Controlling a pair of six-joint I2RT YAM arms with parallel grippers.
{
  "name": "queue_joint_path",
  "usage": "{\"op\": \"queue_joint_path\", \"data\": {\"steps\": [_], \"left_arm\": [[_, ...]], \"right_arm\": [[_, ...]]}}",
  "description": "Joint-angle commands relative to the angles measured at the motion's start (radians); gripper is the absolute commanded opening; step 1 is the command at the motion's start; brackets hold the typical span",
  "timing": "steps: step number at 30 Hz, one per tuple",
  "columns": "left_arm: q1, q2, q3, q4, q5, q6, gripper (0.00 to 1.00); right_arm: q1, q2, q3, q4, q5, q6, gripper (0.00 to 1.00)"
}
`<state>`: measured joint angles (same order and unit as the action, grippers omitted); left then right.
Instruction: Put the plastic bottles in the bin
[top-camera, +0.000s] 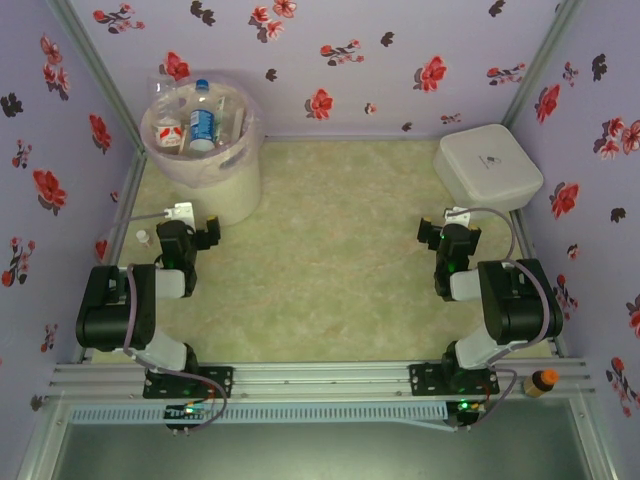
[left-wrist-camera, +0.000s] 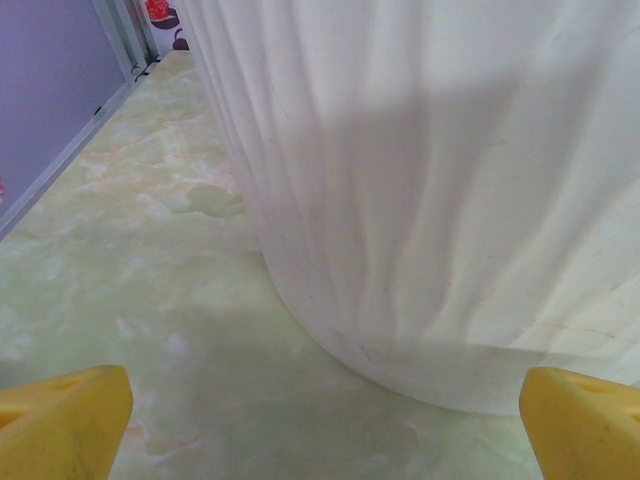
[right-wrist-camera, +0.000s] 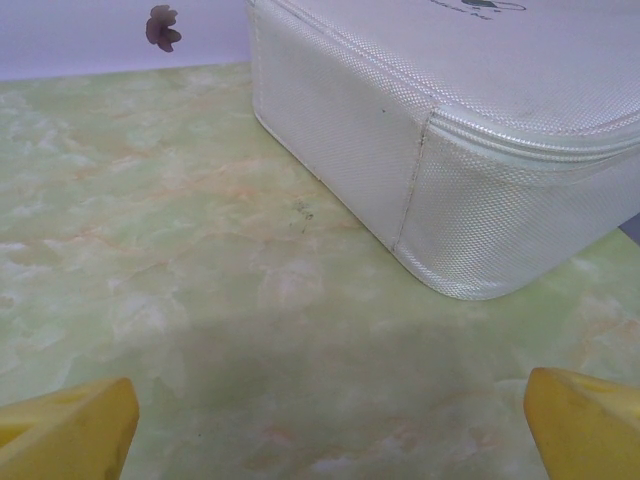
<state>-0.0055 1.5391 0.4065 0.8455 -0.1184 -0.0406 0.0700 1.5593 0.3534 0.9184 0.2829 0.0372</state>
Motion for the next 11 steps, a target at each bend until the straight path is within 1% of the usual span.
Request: {"op": "queue_joint_path", "data": {"steps": [1, 3, 11], "left_arm": [[0.006, 0.008, -0.006, 0.033, 0.011, 0.027, 1.00], [0.006, 0.009, -0.006, 0.033, 0.011, 0.027, 1.00], [0.006, 0.007, -0.006, 0.033, 0.011, 0.027, 1.00]], "right_arm": [[-0.012, 0.004, 0.027, -0.011, -0.024, 0.028, 0.99], [-0.023, 0.002, 0.034, -0.029, -0.049, 0.035, 0.99], [-0.031, -0.001, 0.029, -0.021, -0.054, 0.040, 0.99]]}}
